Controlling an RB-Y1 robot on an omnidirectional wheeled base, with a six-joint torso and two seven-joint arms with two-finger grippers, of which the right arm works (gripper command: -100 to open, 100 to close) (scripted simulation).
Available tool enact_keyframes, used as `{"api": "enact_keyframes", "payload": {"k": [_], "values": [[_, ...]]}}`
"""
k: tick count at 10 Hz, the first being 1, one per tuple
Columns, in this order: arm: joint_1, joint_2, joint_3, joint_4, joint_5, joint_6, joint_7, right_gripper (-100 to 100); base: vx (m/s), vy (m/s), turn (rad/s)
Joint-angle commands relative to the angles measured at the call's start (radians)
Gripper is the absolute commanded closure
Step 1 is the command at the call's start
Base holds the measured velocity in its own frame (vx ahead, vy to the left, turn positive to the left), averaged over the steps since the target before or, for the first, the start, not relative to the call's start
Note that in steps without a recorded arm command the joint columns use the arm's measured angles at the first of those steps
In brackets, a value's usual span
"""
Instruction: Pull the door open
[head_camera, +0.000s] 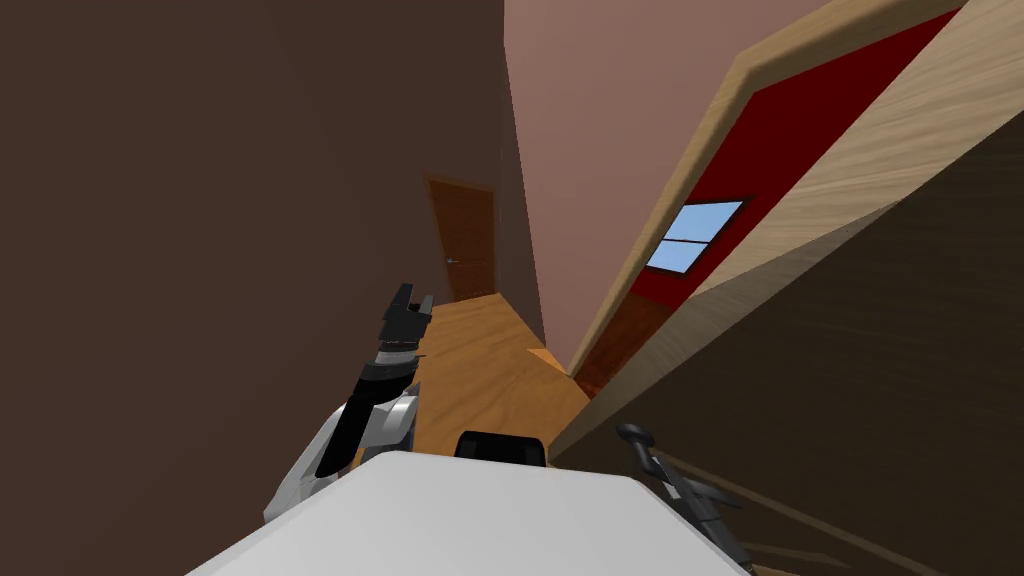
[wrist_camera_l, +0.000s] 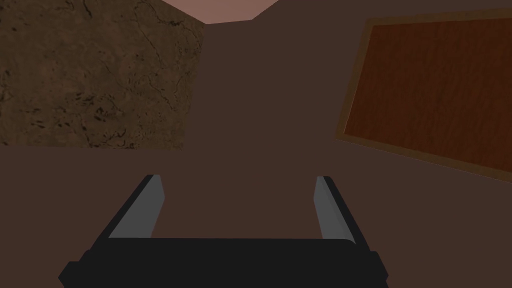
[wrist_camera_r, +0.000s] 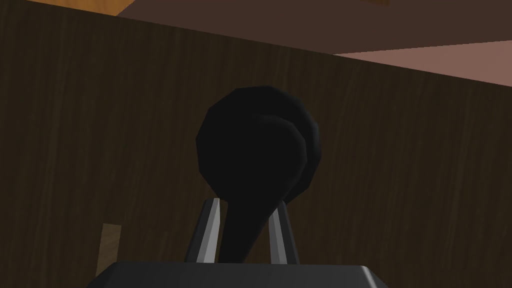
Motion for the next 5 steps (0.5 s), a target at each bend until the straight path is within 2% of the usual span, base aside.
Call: {"api": "enact_keyframes", "payload": {"k": [1, 3, 5], "values": [[-0.005, -0.002, 0.002, 0.007, -0.001, 0.003, -0.006, 100, -0.198, 0.038, -0.049], [-0.014, -0.006, 0.003, 0.005, -0.006, 0.011, -0.017, 100, -0.229, 0.044, -0.13], [-0.02, -0.009, 0.005, 0.002, -0.011, 0.016, -0.028, 100, -0.264, -0.005, -0.177]]}}
